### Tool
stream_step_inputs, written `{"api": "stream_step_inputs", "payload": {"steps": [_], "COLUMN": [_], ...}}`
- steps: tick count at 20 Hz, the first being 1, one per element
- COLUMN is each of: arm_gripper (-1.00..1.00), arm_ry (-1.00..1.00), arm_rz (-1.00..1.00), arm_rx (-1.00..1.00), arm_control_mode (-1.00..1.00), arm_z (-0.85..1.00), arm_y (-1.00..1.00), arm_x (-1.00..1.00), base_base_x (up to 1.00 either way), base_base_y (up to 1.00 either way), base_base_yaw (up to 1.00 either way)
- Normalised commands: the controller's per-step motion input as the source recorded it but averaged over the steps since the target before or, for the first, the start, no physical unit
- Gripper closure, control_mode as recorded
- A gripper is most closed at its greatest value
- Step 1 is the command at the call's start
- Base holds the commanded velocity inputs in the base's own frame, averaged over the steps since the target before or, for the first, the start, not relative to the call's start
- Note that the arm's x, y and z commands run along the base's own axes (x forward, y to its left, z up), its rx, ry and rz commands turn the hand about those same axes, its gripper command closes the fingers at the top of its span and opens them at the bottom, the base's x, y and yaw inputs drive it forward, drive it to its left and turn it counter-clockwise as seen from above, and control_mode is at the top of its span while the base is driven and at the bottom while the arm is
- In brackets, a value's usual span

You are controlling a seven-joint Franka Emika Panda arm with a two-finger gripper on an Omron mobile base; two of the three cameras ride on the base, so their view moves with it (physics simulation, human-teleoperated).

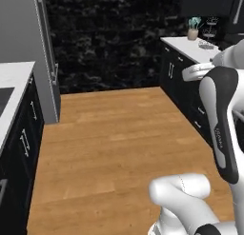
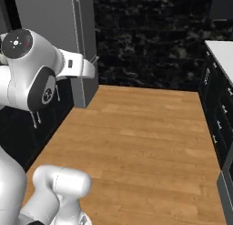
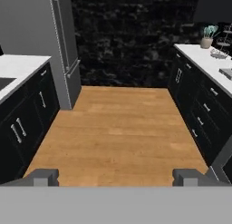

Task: Gather all objects into one cabinet and sort the glasses and bowls to opposite sides.

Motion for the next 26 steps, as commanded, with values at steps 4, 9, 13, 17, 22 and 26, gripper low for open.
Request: {"api": "stream_step_inputs", "payload": {"steps": [4,9,13,17,22,26], "arm_gripper": [-1.0,-1.0,-1.0,-1.0,-1.0,-1.0], "arm_ry": [0.0,0.0,0.0,0.0,0.0,0.0], "arm_rz": [0.0,0.0,0.0,0.0,0.0,0.0], "arm_rx": [0.0,0.0,0.0,0.0,0.0,0.0], "arm_control_mode": [1.0,1.0,1.0,1.0,1.0,1.0], "arm_z": [0.0,0.0,0.0,0.0,0.0,0.0], "arm_y": [0.0,0.0,0.0,0.0,0.0,0.0], "arm_x": [0.0,0.0,0.0,0.0,0.0,0.0], "base_base_x": [1.0,1.0,1.0,1.0,1.0,1.0], "base_base_y": [0.45,0.39,0.36,0.34,0.06,0.0], "base_base_yaw": [-0.08,-0.06,-0.05,-0.03,0.0,-0.01]}}
